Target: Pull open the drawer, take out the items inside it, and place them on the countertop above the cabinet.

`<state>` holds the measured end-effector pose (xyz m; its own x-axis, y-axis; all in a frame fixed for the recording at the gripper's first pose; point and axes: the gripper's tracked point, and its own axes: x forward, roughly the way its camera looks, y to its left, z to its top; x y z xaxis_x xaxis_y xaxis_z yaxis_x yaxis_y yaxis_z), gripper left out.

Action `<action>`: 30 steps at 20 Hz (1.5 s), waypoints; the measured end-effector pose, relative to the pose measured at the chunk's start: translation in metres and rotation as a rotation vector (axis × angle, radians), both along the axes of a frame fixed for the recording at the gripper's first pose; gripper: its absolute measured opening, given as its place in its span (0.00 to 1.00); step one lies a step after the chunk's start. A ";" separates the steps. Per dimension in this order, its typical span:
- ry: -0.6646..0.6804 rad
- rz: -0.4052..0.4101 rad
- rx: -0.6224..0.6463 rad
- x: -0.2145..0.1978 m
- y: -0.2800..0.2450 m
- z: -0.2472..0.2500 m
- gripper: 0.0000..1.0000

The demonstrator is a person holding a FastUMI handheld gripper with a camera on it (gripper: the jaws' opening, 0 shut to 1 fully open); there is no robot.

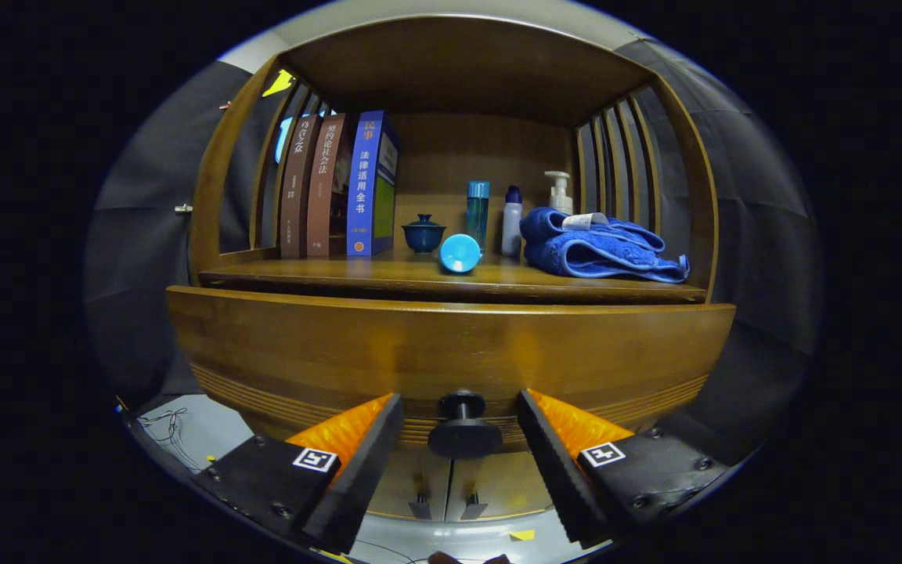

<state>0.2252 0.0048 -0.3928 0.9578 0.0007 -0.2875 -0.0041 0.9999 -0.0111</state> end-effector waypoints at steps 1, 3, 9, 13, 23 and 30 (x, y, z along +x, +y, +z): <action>0.002 -0.001 0.001 0.005 0.001 -0.001 0.97; 0.009 -0.002 0.005 0.013 0.001 -0.002 0.97; 0.000 -0.003 0.010 0.025 0.003 -0.004 0.97; -0.001 -0.003 0.015 0.024 -0.001 -0.002 0.97; -0.121 0.022 0.004 -0.011 -0.010 0.095 0.94; -0.238 0.065 0.042 -0.068 0.010 0.203 0.94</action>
<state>0.1576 0.0143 -0.1895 0.9961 0.0720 -0.0519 -0.0709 0.9972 0.0216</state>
